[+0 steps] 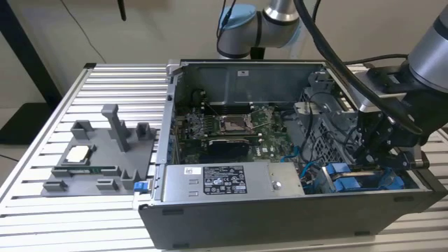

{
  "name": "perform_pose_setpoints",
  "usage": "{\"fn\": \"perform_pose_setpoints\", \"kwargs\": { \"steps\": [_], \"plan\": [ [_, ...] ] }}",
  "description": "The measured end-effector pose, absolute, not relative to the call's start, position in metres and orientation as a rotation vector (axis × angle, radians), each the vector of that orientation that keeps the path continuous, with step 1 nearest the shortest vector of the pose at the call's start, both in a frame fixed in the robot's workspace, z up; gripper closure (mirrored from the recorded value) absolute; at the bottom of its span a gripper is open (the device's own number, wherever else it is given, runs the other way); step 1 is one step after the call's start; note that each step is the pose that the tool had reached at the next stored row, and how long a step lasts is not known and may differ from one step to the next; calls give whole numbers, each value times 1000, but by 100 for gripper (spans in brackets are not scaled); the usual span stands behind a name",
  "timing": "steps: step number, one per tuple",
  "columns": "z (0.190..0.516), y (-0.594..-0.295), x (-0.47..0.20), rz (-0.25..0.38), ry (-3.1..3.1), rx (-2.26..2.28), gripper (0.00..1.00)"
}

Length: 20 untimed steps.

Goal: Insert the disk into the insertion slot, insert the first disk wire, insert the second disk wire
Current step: 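Insert the second disk wire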

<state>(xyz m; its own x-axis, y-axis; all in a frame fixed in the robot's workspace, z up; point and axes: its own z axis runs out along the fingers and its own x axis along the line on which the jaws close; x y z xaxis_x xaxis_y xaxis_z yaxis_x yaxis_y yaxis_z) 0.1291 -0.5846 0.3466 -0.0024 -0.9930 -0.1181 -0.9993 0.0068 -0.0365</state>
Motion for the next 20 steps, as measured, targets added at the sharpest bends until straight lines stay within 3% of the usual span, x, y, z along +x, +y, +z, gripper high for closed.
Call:
{"fn": "perform_pose_setpoints", "kwargs": {
  "steps": [20],
  "plan": [
    [340, -585, 130, 85, 2147, -2137, 84]
  ]
}}
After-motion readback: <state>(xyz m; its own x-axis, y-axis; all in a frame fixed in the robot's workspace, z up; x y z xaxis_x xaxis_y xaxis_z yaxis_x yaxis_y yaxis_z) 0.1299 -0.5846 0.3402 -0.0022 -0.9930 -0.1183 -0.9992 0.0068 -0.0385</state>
